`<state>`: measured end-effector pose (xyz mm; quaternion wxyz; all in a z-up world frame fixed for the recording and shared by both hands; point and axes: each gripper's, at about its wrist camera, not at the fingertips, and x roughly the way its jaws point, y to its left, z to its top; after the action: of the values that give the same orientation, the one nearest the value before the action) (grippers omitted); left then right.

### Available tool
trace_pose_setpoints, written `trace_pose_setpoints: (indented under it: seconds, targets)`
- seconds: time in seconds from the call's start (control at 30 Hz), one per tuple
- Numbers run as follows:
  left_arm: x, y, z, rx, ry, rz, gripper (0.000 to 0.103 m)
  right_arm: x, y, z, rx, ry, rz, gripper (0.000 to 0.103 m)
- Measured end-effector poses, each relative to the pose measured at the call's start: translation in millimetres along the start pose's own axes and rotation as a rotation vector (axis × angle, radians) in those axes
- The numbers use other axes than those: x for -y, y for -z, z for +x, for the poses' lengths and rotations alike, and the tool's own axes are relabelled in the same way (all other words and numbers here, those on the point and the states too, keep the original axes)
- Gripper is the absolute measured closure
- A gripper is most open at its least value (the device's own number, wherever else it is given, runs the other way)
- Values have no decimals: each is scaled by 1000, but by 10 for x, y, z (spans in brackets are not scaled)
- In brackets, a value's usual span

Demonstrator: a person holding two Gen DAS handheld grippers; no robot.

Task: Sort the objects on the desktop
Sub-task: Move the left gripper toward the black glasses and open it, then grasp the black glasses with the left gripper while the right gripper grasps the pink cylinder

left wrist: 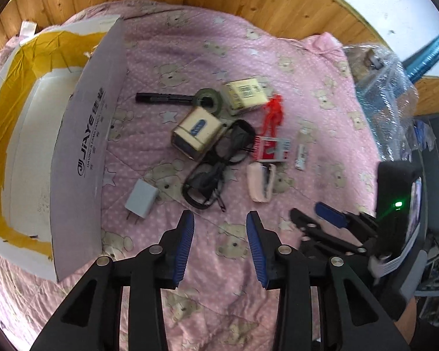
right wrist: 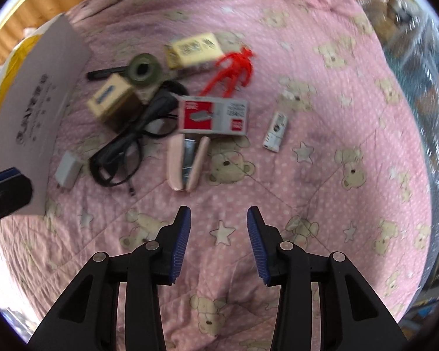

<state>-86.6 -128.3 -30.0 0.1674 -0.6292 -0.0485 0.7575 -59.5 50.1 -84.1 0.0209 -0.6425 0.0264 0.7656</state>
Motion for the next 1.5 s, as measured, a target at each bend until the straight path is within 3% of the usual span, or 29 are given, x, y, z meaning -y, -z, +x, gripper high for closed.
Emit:
trace_pose_setpoints:
  seconds: [0.17,0.4,0.73,0.83,0.9,0.97,1.07,1.17,1.3,1.37,1.5]
  targets:
    - [-257,-150,249,-41,-5,-57,64,206,-101,215,-38,-67,73,61]
    - [-309,-292,536,-79,7,-66,64,283,-262,419,-60,-149,124,60]
    - [-245,-389,1050,-140,3,-41,64,84,-435,524,-35,-216,76,57]
    - [-252,-364,1109,-136,21,-45,60,107,-434,540,-23,-251,81,58]
    - [-249,-346,1105,-129,24,-50,60,184,-402,529,-24,-239,94,68]
    - [-236,-313,1104,-134,20,-46,60,224,-411,528,-23,-219,114,69]
    - [-214,-243,1097,-138,17,-39,60,344,-316,520,-36,-70,107,72]
    - [-159,-162,1117,-152,18,-19,60,517,-198,561,-77,-111,171,72]
    - [-103,-102,1116,-153,8,0,60,496,-178,304,-16,-154,211,72]
    - [-114,-99,1101,-149,13,-5,60,414,-193,159,22,-175,225,67]
    - [-161,-138,1052,-129,33,-28,60,235,-235,103,37,-218,236,49]
